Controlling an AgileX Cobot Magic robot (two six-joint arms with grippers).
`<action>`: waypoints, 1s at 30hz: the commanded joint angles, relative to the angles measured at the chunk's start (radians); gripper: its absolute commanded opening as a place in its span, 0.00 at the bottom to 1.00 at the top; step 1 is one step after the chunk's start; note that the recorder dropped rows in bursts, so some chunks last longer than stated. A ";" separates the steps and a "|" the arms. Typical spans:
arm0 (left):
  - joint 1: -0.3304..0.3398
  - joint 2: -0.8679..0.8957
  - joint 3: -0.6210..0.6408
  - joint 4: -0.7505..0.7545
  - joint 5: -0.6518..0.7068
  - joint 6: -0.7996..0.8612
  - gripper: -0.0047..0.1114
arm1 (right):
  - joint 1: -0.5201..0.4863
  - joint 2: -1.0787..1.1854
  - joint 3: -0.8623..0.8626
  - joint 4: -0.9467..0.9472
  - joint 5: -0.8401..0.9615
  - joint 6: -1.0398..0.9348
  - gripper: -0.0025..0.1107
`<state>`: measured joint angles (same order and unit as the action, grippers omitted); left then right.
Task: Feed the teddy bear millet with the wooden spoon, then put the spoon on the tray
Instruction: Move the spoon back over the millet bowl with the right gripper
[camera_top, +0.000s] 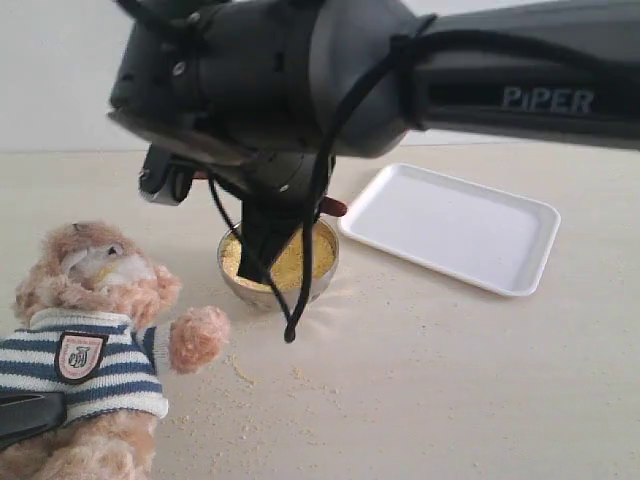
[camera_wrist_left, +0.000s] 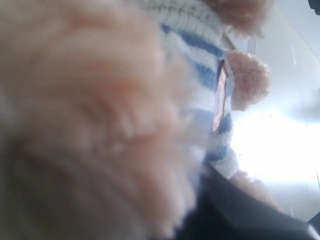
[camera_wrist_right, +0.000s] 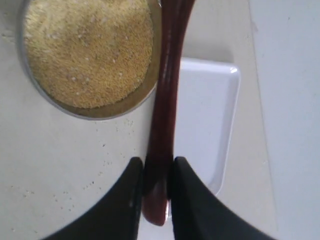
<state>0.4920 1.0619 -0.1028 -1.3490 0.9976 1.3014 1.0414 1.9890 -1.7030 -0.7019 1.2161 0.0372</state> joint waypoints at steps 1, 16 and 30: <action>0.003 -0.007 0.000 -0.023 0.021 0.008 0.08 | -0.077 -0.018 -0.004 0.069 0.005 -0.050 0.02; 0.003 -0.007 0.000 -0.023 0.021 0.008 0.08 | -0.116 0.039 -0.004 0.026 0.005 -0.170 0.02; 0.003 -0.007 0.000 -0.023 0.021 0.008 0.08 | -0.189 0.072 0.078 0.028 0.005 -0.165 0.02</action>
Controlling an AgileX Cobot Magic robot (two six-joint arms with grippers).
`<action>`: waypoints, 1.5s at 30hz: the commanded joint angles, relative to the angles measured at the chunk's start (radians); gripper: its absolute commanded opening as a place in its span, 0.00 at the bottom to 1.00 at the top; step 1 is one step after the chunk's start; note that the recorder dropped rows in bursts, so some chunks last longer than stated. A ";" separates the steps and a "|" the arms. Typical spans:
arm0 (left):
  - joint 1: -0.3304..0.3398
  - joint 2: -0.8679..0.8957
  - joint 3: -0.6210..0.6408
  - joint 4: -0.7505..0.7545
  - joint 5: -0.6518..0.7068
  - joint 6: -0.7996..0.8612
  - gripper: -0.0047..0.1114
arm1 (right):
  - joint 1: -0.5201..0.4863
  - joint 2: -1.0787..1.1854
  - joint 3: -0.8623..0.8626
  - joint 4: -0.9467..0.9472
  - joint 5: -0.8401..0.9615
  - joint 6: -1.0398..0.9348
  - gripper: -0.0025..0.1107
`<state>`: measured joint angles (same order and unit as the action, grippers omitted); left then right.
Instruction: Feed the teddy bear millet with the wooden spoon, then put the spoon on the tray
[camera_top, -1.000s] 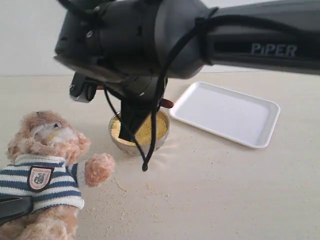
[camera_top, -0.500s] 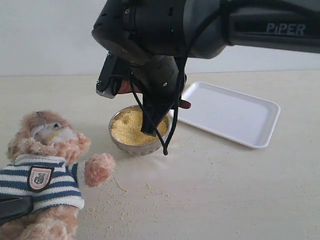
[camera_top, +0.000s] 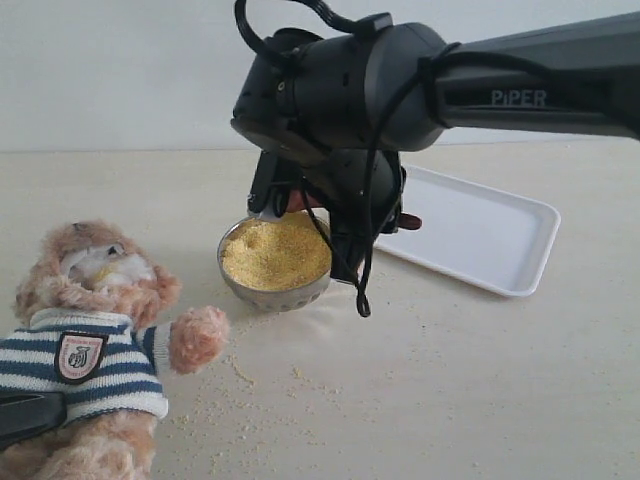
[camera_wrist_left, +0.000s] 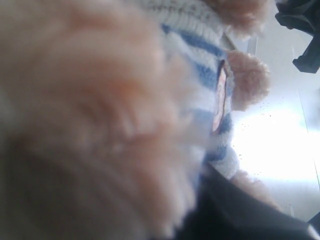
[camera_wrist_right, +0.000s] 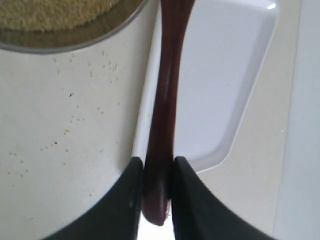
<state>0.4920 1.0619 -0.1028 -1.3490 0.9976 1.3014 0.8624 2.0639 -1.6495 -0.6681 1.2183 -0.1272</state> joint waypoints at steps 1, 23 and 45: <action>0.003 -0.007 0.000 -0.023 0.021 0.008 0.08 | -0.010 -0.003 0.028 -0.005 0.003 -0.001 0.02; 0.003 -0.007 0.000 -0.023 0.021 0.008 0.08 | -0.010 0.062 0.033 -0.017 0.000 -0.011 0.02; 0.003 -0.007 0.000 -0.023 0.021 0.008 0.08 | -0.010 0.087 0.033 -0.079 -0.112 -0.010 0.02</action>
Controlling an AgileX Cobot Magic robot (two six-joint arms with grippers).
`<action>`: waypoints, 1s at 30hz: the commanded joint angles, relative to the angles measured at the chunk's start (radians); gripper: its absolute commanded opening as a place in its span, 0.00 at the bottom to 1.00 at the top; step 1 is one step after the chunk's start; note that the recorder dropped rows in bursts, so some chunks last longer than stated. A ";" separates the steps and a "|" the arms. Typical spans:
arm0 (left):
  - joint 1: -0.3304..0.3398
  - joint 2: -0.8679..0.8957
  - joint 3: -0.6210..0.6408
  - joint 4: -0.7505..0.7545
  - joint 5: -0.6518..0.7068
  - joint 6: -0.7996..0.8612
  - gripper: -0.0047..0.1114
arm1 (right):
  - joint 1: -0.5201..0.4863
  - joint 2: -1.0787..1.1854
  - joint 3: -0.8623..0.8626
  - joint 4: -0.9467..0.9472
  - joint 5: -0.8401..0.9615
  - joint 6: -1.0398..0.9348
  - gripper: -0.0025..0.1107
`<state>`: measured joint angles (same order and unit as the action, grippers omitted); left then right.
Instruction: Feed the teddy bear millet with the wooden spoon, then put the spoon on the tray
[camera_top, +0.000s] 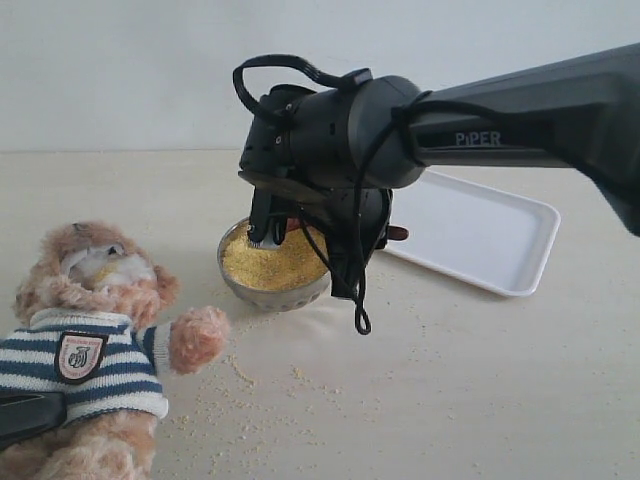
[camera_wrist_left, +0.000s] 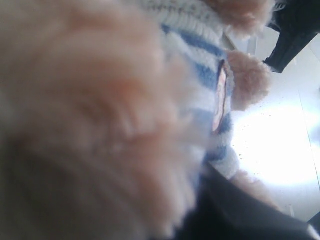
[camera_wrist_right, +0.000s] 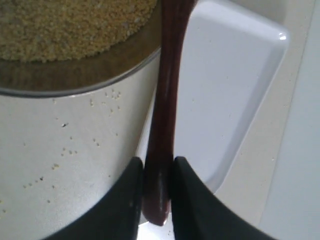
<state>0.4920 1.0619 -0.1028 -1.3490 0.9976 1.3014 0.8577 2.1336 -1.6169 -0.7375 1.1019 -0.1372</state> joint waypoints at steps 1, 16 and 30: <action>0.003 -0.007 0.000 -0.023 0.021 0.008 0.08 | -0.005 0.026 0.001 -0.010 0.005 0.000 0.02; 0.003 -0.007 0.000 -0.023 0.021 0.008 0.08 | -0.005 0.064 0.001 -0.036 0.005 -0.004 0.02; 0.003 -0.007 0.000 -0.023 0.021 0.008 0.08 | -0.005 0.092 0.001 -0.114 -0.006 -0.004 0.02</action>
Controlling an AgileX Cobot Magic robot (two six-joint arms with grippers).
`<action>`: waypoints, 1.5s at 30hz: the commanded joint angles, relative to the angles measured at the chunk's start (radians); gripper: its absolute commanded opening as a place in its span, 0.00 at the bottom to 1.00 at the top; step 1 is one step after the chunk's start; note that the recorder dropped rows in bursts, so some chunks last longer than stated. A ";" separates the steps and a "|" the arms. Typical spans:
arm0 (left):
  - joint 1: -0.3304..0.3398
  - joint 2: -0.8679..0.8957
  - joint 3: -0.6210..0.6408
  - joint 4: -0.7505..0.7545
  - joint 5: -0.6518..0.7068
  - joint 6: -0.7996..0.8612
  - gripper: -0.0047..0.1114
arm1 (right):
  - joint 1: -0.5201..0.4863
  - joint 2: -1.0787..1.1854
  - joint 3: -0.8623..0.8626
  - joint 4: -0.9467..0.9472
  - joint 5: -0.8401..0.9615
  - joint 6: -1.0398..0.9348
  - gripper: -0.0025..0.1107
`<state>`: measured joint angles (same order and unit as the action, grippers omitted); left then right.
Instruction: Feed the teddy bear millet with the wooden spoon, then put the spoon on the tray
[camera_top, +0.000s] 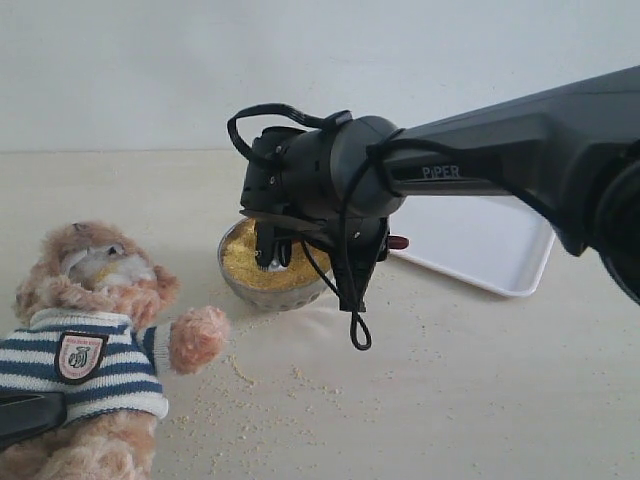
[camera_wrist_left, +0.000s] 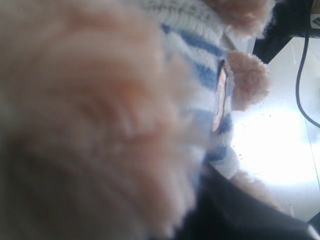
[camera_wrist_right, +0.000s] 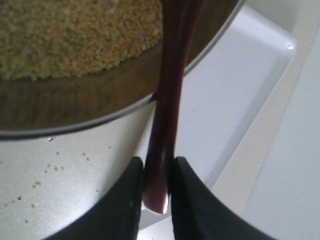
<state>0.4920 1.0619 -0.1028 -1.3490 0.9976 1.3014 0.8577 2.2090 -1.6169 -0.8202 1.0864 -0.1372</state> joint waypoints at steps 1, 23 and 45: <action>0.003 -0.007 0.000 -0.023 0.021 0.008 0.08 | -0.005 0.024 0.001 -0.045 0.012 -0.004 0.02; 0.003 -0.007 0.000 -0.023 0.021 0.008 0.08 | 0.001 0.026 0.001 -0.179 0.066 -0.002 0.02; 0.003 -0.007 0.000 -0.023 0.024 0.008 0.08 | 0.059 0.035 0.001 -0.296 0.071 0.004 0.02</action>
<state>0.4920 1.0619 -0.1028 -1.3490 0.9976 1.3014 0.9181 2.2461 -1.6169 -1.0792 1.1649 -0.1354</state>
